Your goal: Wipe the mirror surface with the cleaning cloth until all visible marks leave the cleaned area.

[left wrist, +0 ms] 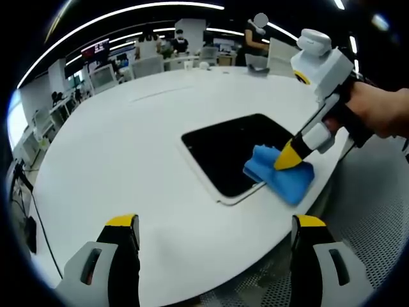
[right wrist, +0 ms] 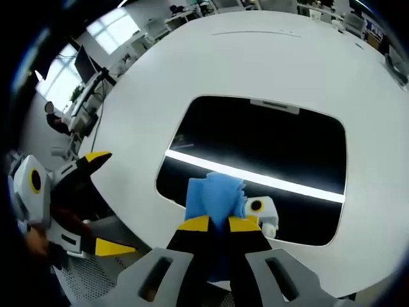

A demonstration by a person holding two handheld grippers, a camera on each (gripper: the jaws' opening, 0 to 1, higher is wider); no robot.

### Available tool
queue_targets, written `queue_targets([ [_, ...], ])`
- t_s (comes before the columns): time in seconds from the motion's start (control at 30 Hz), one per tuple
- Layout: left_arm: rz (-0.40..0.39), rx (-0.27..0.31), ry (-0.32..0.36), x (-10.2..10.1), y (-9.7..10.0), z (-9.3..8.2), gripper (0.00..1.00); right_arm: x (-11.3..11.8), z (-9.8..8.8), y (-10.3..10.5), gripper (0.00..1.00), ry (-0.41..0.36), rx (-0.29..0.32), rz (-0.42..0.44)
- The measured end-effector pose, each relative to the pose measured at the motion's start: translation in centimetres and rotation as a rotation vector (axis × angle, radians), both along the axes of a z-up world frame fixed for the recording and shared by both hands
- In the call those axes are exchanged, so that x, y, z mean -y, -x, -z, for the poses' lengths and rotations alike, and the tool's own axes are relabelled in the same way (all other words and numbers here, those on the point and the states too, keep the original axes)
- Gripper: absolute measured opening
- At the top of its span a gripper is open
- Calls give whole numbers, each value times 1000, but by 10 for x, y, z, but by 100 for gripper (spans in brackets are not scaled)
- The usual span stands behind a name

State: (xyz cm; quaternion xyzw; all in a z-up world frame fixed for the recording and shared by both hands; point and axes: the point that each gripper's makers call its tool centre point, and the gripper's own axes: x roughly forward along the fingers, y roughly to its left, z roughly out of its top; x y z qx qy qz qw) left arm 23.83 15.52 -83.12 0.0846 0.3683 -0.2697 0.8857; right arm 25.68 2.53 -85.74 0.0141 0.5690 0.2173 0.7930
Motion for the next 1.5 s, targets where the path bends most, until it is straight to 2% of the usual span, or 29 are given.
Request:
queue_targets([
  [0.6, -2, -5, 1, 0, 1, 1, 99, 3, -1, 0, 3, 10, -8, -6],
  [1.5, 8, -6, 7, 1, 1, 0, 99, 7, 1, -31, 3, 33, -5, -9],
])
